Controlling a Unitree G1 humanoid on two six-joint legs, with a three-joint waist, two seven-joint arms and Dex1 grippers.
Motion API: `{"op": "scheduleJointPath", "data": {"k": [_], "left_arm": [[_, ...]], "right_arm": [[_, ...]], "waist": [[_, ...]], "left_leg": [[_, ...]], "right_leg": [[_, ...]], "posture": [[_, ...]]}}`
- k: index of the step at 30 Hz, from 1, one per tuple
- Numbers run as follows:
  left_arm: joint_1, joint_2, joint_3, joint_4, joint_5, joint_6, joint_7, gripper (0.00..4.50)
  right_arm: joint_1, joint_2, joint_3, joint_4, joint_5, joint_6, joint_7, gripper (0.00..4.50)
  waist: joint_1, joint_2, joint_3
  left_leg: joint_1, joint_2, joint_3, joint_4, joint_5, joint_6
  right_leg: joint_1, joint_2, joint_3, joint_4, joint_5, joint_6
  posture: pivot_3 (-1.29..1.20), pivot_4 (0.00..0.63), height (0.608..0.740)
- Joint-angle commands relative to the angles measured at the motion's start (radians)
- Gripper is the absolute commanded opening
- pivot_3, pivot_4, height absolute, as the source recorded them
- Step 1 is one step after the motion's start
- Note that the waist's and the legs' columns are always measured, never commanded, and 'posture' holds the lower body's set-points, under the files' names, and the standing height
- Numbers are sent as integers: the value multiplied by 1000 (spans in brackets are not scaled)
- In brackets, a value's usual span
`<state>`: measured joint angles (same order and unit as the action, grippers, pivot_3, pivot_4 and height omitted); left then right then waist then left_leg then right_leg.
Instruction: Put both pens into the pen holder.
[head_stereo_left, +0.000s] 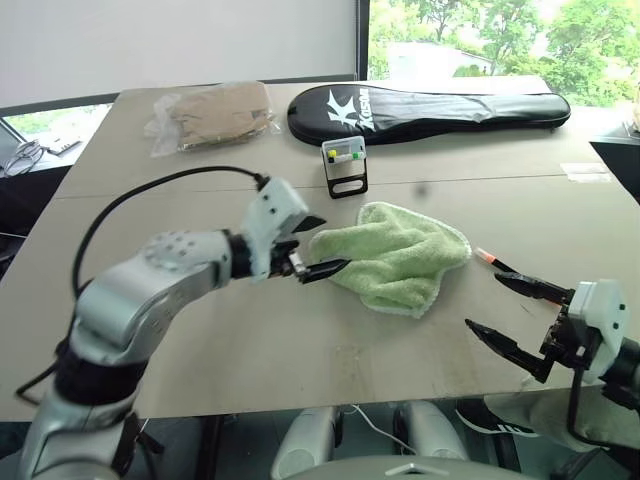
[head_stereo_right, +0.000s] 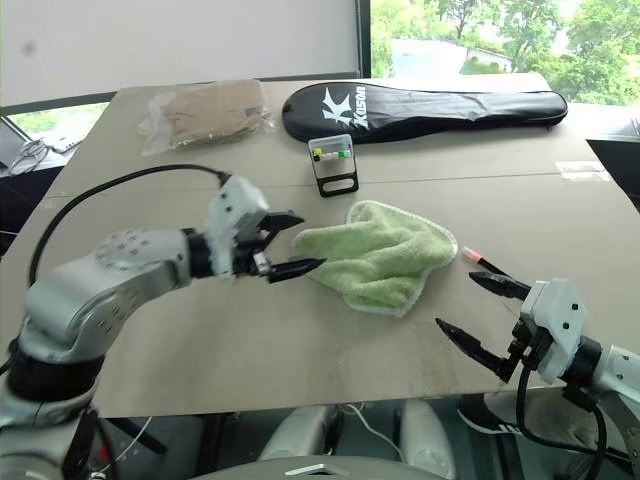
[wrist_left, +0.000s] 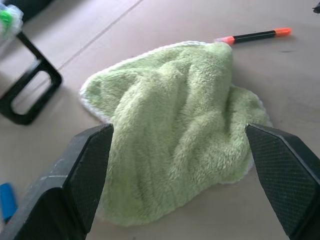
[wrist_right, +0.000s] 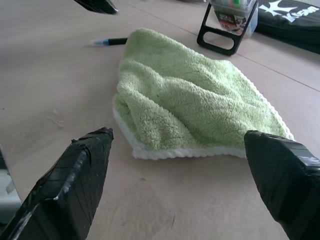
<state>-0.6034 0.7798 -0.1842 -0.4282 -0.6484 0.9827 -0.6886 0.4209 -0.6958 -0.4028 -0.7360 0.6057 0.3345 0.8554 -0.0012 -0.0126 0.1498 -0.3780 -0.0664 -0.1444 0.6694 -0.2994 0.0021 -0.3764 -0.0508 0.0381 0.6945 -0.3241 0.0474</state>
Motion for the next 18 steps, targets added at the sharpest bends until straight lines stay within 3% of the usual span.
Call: {"op": "scheduleJointPath", "data": {"k": [1,5,9,13,16,18], "left_arm": [[-125,-46,-229,166,163,-40,-93,4383],[-199,-144,-458,403,384,-187,-145,4383],[-201,-198,-530,524,493,-285,-195,3096],[-165,-222,-451,524,481,-315,-234,1302],[-113,-235,-322,459,417,-391,-257,21],[-72,-234,-182,363,316,-380,-268,7]], "right_arm": [[21,19,-6,-48,-7,-34,-13,4500],[21,38,26,-56,-37,-44,-42,4500],[23,59,38,-80,-47,-39,-79,4500],[53,73,44,-94,-71,-51,-96,4500],[51,78,59,-93,-84,-54,-105,4500],[31,85,61,-83,-83,-57,-116,4500]], "waist": [[-3,0,0],[-15,-1,0],[-10,3,-3],[-1,4,-5],[-7,4,-4],[-14,3,-4]], "left_leg": [[0,0,0,0,0,0],[0,0,1,0,0,0],[1,0,0,0,0,0],[2,0,-1,1,0,0],[3,0,-1,2,0,0],[1,0,-1,2,0,0]], "right_leg": [[0,1,0,0,0,0],[-1,2,0,0,0,0],[0,1,1,1,0,0],[3,0,1,1,0,0],[3,0,1,1,0,0],[1,0,1,1,0,0]], "posture": [[0,150,740],[0,150,740],[0,150,740],[0,150,740],[0,150,740],[0,150,740]]}}
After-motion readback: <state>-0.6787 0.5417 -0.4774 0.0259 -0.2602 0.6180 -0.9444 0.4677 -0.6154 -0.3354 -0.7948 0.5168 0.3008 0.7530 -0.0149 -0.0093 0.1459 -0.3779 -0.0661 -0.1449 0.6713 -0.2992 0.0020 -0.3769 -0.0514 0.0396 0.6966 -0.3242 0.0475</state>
